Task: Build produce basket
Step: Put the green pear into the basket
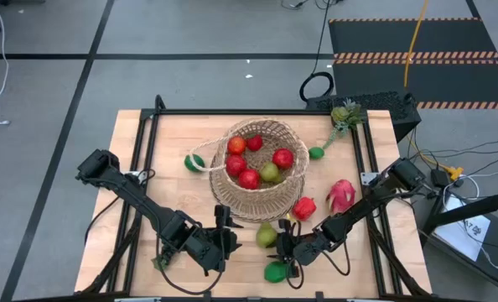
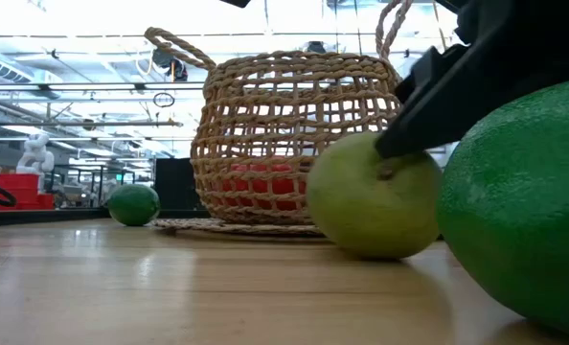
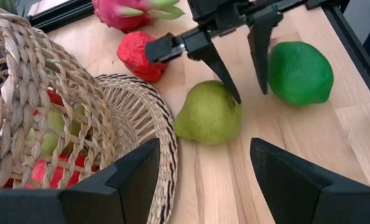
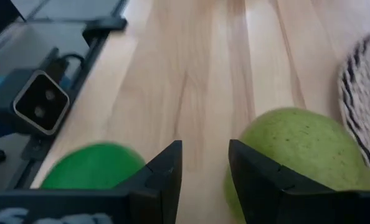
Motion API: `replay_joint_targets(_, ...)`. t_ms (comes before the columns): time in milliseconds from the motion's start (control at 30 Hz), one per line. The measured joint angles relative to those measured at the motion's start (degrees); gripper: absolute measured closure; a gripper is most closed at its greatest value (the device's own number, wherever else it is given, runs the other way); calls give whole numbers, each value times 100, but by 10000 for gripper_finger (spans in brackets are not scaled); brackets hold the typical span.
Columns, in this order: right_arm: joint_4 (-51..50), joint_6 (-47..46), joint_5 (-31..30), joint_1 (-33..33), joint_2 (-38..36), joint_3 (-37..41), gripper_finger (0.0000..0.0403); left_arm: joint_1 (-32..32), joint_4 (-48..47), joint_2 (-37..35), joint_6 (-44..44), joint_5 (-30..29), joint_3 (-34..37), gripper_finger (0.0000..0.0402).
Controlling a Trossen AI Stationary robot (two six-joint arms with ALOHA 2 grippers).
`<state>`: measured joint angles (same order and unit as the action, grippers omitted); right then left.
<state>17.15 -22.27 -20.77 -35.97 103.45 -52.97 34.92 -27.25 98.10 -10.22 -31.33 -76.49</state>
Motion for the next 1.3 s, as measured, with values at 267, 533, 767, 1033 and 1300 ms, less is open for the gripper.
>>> replay_joint_targets(267,-1085,-392,-4,-8,-619,0,275,-19,1,0,114,0,0,151)
replay_joint_targets(533,-1490,-538,9,-177,-709,2,275,-147,6,0,59,-2,0,151)
replay_joint_targets(767,-1937,-846,182,-203,-743,2,275,-219,7,0,59,-2,0,151)
replay_joint_targets(1033,-1830,-1000,282,-203,-935,9,275,-227,7,-2,52,0,0,151)
replay_joint_targets(1300,-957,-609,398,-188,-696,4,275,-296,84,-2,29,0,0,151)
